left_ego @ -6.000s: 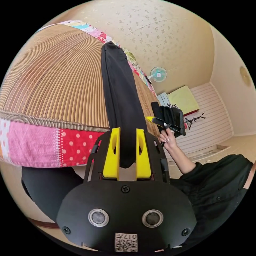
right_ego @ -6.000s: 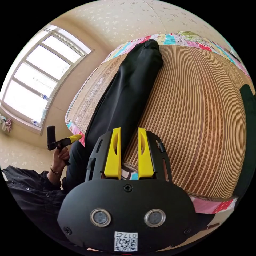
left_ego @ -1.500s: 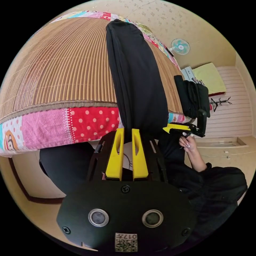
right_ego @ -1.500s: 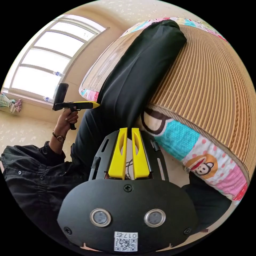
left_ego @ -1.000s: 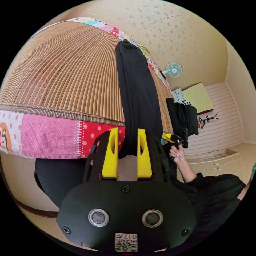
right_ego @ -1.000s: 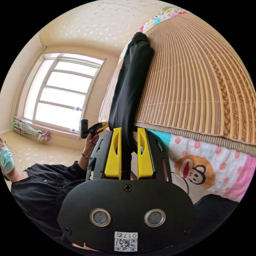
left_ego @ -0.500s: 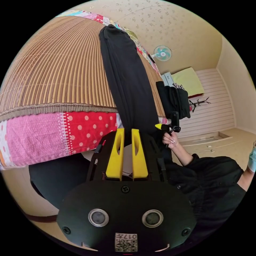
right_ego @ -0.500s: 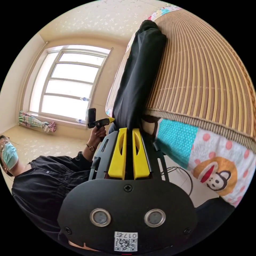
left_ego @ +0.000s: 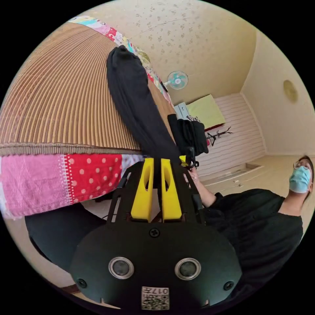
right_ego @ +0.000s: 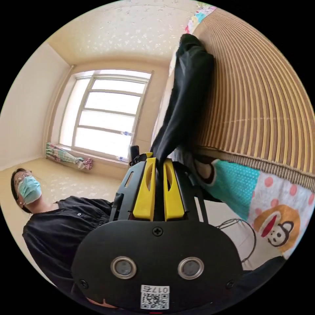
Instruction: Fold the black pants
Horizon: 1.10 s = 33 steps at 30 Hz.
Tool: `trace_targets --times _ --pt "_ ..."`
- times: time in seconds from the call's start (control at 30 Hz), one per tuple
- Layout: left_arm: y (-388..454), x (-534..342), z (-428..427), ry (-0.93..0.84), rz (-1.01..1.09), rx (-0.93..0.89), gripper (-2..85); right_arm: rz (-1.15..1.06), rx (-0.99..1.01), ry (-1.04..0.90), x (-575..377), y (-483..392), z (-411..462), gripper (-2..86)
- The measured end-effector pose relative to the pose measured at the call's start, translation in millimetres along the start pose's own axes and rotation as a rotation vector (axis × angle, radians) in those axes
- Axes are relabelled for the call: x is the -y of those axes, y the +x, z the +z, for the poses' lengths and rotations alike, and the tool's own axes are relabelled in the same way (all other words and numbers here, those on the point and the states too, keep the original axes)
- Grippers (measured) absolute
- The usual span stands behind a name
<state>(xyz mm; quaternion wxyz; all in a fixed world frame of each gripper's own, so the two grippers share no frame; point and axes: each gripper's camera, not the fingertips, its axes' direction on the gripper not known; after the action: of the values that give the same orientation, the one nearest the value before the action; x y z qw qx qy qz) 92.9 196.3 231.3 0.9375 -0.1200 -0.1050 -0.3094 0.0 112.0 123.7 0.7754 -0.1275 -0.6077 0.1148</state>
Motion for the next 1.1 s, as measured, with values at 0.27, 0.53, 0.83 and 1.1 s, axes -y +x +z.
trace_targets --times 0.27,0.53,0.83,1.1 --pt "284 55 -23 0.125 0.578 -0.11 2.6 -0.517 -0.029 0.019 -1 -230 -30 1.2" --pt "449 116 -19 0.25 0.734 -0.25 1.9 -0.942 -0.096 0.111 -10 -423 -34 1.1" --pt "294 249 61 0.18 0.363 -0.024 1.0 -0.596 -0.341 0.238 103 -336 -15 1.0" --pt "187 279 155 -0.009 0.366 0.437 1.8 -0.398 -0.771 0.157 187 -255 48 0.8"
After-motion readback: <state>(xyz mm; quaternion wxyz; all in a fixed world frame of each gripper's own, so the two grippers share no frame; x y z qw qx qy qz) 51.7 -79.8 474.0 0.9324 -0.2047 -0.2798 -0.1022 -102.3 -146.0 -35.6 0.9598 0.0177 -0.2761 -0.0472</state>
